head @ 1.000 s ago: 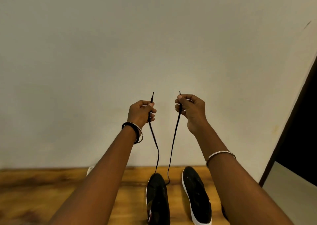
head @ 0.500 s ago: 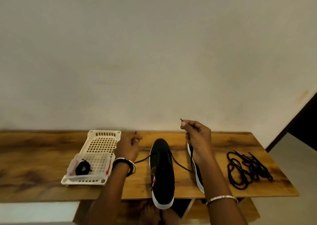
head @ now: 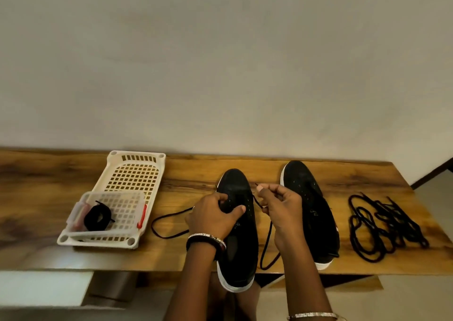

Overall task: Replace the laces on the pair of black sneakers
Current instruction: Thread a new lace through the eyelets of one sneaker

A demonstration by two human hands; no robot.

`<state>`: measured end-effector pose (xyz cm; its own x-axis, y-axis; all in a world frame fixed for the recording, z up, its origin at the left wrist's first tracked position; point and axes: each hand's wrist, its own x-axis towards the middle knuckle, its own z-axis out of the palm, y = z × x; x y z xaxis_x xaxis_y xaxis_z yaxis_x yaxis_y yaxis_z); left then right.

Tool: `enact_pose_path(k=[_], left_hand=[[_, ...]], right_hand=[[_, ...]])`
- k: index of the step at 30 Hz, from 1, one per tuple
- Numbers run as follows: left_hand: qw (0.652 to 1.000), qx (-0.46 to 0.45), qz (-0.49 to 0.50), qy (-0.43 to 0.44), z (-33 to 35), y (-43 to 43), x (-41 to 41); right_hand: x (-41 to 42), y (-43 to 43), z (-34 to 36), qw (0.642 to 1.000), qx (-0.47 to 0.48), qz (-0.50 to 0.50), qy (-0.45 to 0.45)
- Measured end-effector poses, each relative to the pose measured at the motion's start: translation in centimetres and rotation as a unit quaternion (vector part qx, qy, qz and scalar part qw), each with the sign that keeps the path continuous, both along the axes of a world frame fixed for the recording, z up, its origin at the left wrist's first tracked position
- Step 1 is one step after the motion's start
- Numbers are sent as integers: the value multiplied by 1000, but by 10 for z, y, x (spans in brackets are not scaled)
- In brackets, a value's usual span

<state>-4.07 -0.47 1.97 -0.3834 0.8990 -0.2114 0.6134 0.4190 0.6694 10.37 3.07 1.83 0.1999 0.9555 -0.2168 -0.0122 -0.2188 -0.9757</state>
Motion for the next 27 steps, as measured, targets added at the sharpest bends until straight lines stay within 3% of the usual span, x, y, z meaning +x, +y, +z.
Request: enact_pose_path(k=[4,10,17,23,27], left_hand=[[999,10,12,47,1,7,15],[998,18,35,43,-2,12,20],[989,40,54,-129,-16,10,-5],[954,13,86,-287,-22,11,-16],[939,16,88,-332,-18,10,-15]], right_hand=[[-7,8,-8,998,19,53,-42],[-19,10,-31,982,44,107,-152],[-21,16,-41,965,33,156,-208],[-26,14,-40,953,38,163,-253],[-32,13,-39,944,33,168,-283]])
